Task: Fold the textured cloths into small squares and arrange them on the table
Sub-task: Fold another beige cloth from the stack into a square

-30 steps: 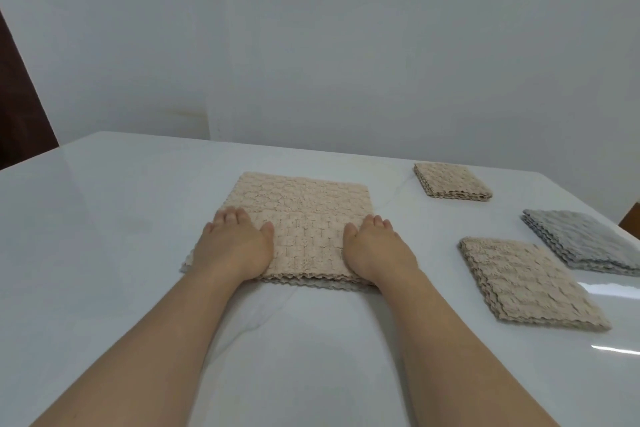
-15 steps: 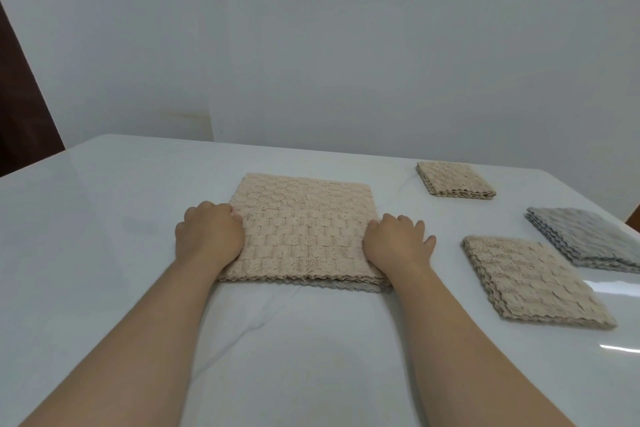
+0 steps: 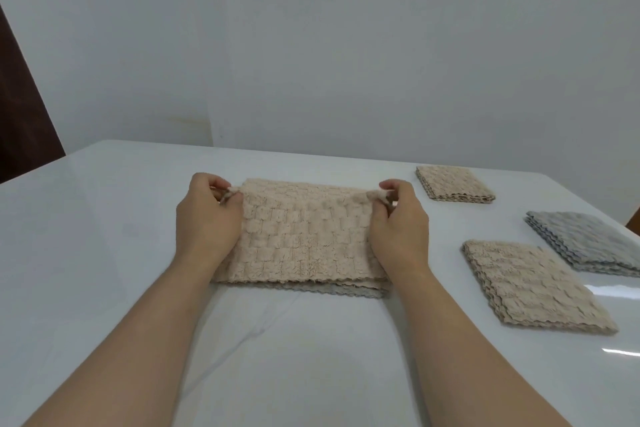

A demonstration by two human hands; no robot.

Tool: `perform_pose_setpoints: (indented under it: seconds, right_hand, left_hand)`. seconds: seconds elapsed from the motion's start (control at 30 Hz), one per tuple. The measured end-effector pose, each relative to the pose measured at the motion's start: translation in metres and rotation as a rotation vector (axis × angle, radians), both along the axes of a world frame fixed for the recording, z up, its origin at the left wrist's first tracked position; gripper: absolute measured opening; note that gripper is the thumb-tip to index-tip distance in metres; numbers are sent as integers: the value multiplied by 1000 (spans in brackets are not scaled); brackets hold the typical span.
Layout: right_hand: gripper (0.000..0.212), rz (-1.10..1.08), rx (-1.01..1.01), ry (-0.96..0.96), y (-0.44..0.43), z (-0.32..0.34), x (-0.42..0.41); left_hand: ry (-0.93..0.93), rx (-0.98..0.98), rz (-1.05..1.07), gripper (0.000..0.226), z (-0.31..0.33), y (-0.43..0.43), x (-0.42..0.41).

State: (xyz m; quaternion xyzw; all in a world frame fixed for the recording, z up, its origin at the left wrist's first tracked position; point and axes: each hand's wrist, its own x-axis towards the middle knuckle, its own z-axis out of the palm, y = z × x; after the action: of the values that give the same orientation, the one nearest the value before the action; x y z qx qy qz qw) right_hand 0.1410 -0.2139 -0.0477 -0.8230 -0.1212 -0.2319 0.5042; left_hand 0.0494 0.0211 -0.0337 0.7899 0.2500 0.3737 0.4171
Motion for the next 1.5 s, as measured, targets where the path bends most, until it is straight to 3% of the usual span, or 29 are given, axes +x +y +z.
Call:
perform_pose_setpoints:
  seconds: [0.13,0.23,0.37,0.67,0.87,1.0,1.13,1.3,1.4,1.5]
  right_hand:
    - [34,-81,105,-392,7,9,-5]
    - [26,-55,162,-462,15,11,-9]
    - [20,64,310,-344,32,17,-26]
    - [23,329,412,26,60,23,-69]
    - [15,308,460,19,63,25,-72]
    - [16,283,415,-131,66,25,-73]
    - [16,319,389,-163,70,23,-75]
    - [22,397,421,-112,69,22,-78]
    - [36,511,480,-61,66,26,-80]
    - [37,573,596,30,64,29,-79]
  left_hand:
    - [-301,-93,-47,22,16,-8,-8]
    - [-378,-123,-29,14,19,-17,-10]
    - [-383,-165,-11,8,17,-37,-11]
    - [-337,-95,-159,6,14,-80,-17]
    - [-363,-126,-176,6,17,-79,-18]
    - [-383,-150,-187,12,18,-78,-20]
    - [-415,-143,-178,15,19,-77,-21]
    - [-444,-138,-194,19,22,-77,-23]
    - [-493,-166,-242,8,24,-76,-24]
    - [-497,-222,-316,24,22,-72,-21]
